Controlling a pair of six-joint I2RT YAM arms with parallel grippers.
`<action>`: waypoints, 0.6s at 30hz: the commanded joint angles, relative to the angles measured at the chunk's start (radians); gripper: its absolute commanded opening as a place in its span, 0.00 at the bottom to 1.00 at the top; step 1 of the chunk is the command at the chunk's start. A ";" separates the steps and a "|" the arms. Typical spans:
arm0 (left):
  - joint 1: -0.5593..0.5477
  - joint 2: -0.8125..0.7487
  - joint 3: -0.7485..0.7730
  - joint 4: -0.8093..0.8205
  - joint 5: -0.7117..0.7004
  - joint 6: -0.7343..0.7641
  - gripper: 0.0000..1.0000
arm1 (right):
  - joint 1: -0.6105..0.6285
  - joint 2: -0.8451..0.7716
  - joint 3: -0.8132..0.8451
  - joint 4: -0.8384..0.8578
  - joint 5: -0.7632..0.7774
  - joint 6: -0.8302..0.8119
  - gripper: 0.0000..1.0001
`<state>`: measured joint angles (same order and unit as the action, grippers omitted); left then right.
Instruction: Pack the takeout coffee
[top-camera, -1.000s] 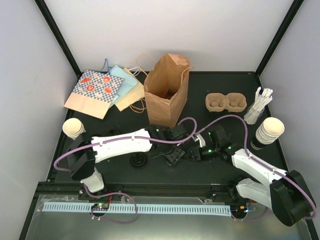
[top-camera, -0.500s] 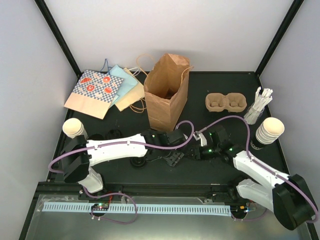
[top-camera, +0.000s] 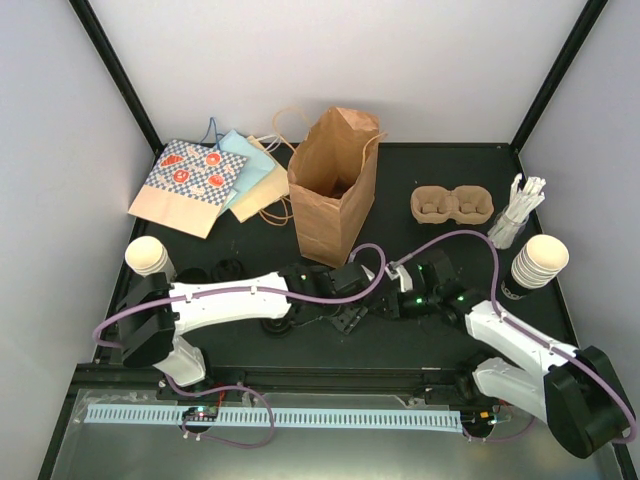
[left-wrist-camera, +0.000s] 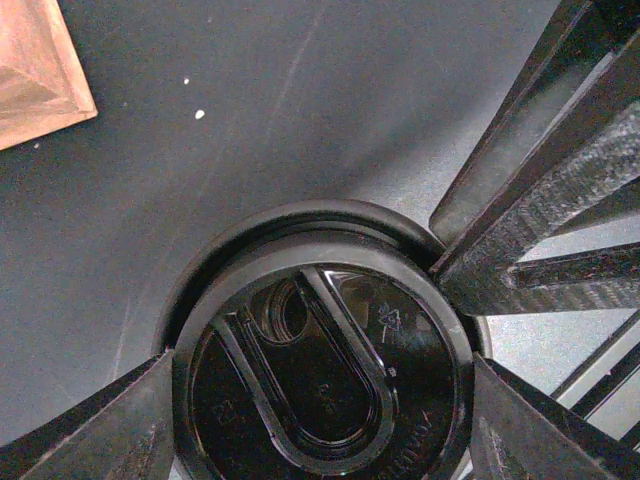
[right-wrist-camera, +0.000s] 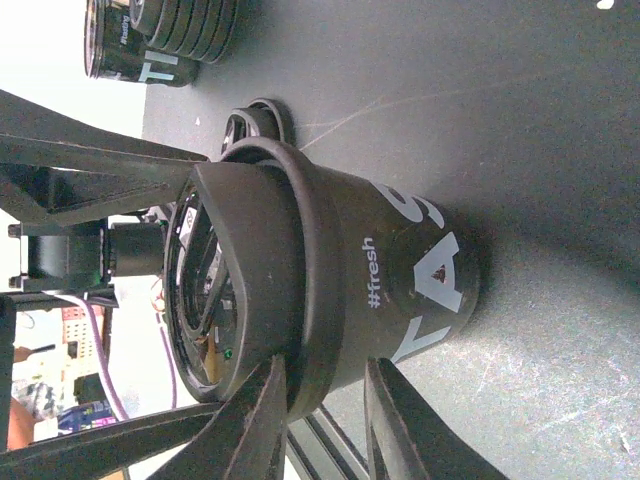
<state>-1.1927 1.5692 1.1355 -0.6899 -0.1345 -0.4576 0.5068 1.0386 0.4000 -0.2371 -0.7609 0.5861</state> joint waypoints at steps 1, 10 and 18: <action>-0.016 0.074 -0.090 -0.016 0.122 -0.049 0.59 | 0.052 0.068 -0.070 -0.139 0.273 0.027 0.24; -0.016 0.074 -0.081 -0.028 0.102 -0.051 0.55 | 0.122 -0.015 -0.016 -0.143 0.302 0.051 0.25; 0.022 0.090 0.028 -0.091 0.011 -0.025 0.53 | 0.120 -0.169 0.205 -0.301 0.526 0.015 0.64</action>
<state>-1.1912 1.5856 1.1561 -0.6899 -0.1577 -0.4755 0.6224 0.9150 0.4999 -0.4271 -0.4236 0.6189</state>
